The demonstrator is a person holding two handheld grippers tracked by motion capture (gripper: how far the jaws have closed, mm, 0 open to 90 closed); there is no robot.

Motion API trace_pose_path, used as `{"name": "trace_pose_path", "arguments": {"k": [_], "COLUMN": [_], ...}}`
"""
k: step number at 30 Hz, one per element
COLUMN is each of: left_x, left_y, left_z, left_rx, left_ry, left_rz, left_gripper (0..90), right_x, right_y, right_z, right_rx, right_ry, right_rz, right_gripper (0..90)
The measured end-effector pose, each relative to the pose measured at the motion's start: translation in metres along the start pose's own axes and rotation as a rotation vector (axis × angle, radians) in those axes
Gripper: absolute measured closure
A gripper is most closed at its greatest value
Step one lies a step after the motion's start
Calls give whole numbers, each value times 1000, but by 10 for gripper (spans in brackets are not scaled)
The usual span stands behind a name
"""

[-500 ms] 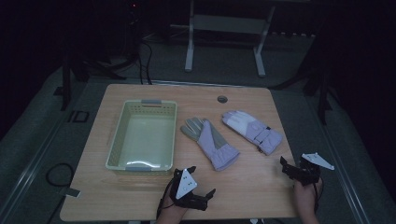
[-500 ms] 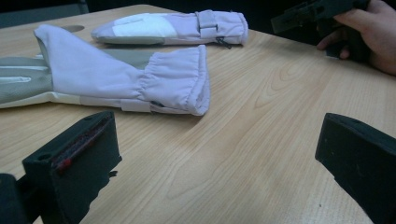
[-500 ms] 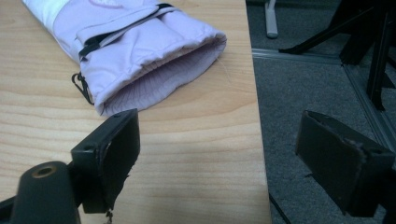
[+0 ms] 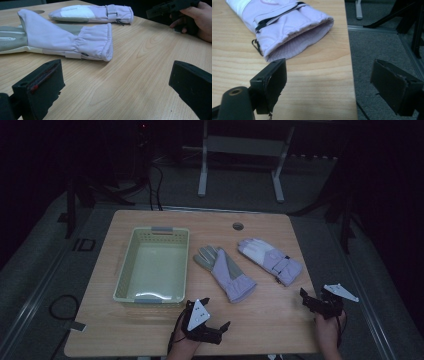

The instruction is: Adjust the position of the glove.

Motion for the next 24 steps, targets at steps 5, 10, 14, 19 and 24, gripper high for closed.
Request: {"name": "trace_pose_path", "arguments": {"k": [5,10,14,19,24], "left_x": [0,0,0,0,0], "left_y": [0,0,0,0,0], "left_z": [-1,-1,-1,-1,-2], "left_rx": [-12,-13,-12,-12,-20], "left_ry": [6,3,1,-2,-6], "left_rz": [-3,-2,-1,-5,-4], "left_gripper": [0,0,0,0,0], "right_x": [-1,4,9,9,15], "right_y": [-1,7,23,35,59], "right_z": [1,3,8,17,26], "right_rx": [7,11,20,26,46], "right_ry": [15,55,100,144,173], "right_rz": [19,-16,-23,-14,-34], "right_gripper": [134,127,127,118,110]}}
Point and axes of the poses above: each handheld gripper's, and its own axes: x roughly backward along the jaws, y roughly out of its top, z roughly to its left, the point moved 4 cm from there along -x, roughly forward along the jaws, and after that the axes turned 10 degrees about y, right-handed, at the moved point
